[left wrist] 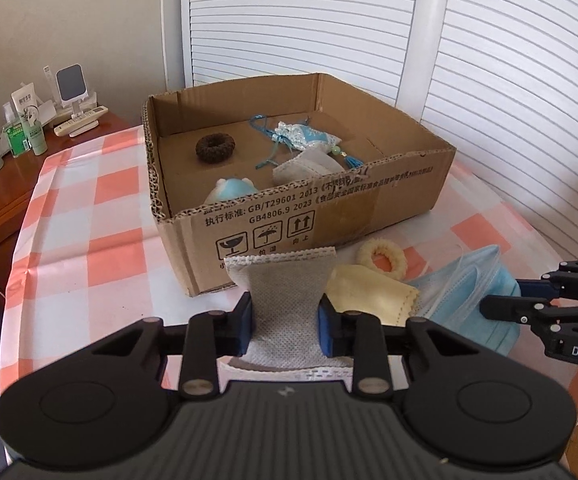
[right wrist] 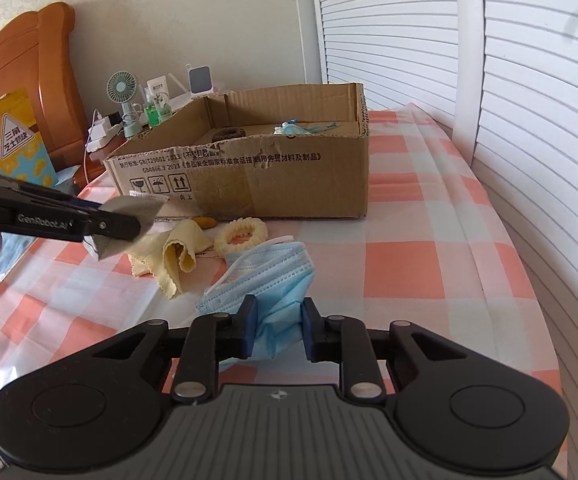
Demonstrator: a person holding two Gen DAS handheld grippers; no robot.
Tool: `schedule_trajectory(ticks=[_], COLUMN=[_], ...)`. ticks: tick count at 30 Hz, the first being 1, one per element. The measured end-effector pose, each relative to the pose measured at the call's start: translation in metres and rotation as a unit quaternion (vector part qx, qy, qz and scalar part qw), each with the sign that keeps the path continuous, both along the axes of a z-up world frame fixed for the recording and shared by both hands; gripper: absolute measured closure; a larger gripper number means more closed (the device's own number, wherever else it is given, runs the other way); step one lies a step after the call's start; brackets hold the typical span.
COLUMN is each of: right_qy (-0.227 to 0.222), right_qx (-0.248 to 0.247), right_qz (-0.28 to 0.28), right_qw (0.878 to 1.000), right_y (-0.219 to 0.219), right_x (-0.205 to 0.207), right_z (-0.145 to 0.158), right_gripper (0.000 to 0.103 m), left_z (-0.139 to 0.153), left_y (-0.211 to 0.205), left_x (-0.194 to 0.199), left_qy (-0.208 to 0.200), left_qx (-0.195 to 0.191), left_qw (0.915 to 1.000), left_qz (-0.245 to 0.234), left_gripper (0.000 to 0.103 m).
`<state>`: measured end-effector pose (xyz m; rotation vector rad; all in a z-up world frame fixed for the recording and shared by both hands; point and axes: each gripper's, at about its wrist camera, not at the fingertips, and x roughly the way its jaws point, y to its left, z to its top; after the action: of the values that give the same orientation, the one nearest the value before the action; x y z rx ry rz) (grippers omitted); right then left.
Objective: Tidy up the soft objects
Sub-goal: 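Carry both to the box, open the left tool over it while the right tool releases the mask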
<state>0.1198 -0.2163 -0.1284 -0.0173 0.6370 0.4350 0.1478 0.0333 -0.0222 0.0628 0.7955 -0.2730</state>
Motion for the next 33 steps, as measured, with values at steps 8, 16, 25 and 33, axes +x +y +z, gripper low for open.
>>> schedule_trajectory(ticks=[8, 16, 25, 33], right_qy=[0.012, -0.025, -0.044, -0.078], right_qx=[0.025, -0.044, -0.054, -0.063], right_qz=[0.040, 0.069, 0.064, 0.056], right_qw=[0.999, 0.996, 0.995, 0.993], right_y=[-0.006, 0.017, 0.010, 0.002], right_x=[0.021, 0.016, -0.005, -0.023], right_z=[-0.013, -0.012, 0.009, 0.037], right_gripper=[0.051, 0.076, 0.094, 0.095], left_z=[0.004, 0.004, 0.018, 0.036], left_y=[0.000, -0.001, 0.001, 0.005], left_x=[-0.010, -0.012, -0.019, -0.030], left_qy=[0.000, 0.007, 0.000, -0.014], left_qx=[0.001, -0.004, 0.006, 0.012], left_qw=[0.9999, 0.9997, 0.9993, 0.9987], left_qz=[-0.015, -0.025, -0.036, -0.049], left_gripper=[0.073, 0.073, 0.073, 0.073])
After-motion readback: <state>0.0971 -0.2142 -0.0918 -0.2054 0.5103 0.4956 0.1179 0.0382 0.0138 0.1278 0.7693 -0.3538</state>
